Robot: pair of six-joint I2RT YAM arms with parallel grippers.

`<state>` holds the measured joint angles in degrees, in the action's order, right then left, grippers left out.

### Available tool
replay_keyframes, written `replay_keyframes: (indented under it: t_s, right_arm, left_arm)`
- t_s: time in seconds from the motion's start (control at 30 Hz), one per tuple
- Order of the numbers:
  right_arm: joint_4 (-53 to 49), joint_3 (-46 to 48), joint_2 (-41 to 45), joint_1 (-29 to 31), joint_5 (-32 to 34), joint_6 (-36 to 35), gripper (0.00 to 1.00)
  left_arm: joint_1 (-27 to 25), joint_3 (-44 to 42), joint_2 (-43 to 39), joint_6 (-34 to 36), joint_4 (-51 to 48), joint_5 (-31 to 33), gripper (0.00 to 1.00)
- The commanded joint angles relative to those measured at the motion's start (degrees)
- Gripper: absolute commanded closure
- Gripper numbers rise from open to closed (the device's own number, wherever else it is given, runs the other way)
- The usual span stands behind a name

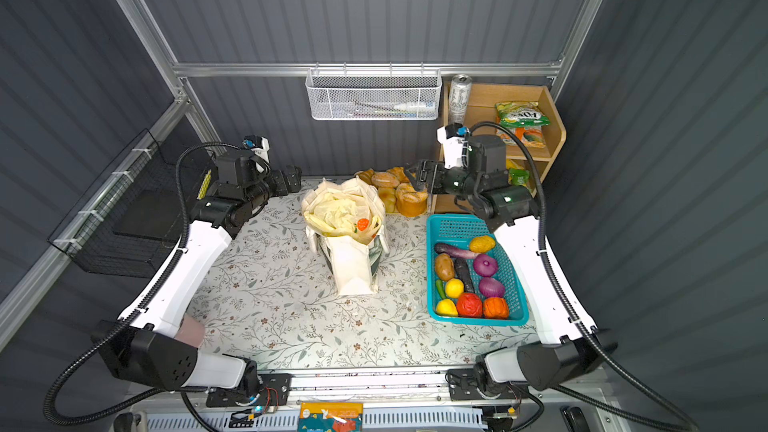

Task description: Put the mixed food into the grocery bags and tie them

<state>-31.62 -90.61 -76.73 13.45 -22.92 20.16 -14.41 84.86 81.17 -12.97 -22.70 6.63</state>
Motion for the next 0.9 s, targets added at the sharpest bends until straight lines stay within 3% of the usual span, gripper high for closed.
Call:
replay_keyframes:
  t_s: [0.0,0.2,0.43,0.67,0.73,0.87]
  right_arm:
    - [5.84,5.77,4.21,-2.35,1.35,1.85,0.07]
    - [9.03,16.51,10.49,-5.29,7.38,2.83,0.04]
    - [15.44,26.03,17.54,-8.99,15.09,2.74,0.01]
    - [36.23,43.67,24.16,-11.53,34.83,-0.69,0.01]
    - [37.61,45.49,23.13,-12.31,40.16,-2.93,0.01]
    - [38.44,47.26,20.59,-14.03,43.93,-6.99,0.01]
  left_arm:
    - [0.44,-2.68,-2.23,2.04,1.72,2.14,0.00]
    - [0.44,-8.87,-4.27,2.02,3.10,2.84,0.00]
    - [0.44,-9.97,-5.22,3.62,2.92,4.02,0.00]
    - [0.44,-20.67,-8.91,10.98,13.79,7.63,0.00]
    - [0.44,-24.05,-9.94,12.55,17.00,9.91,0.00]
    - [0.74,-29.01,-11.10,16.04,22.83,15.86,0.00]
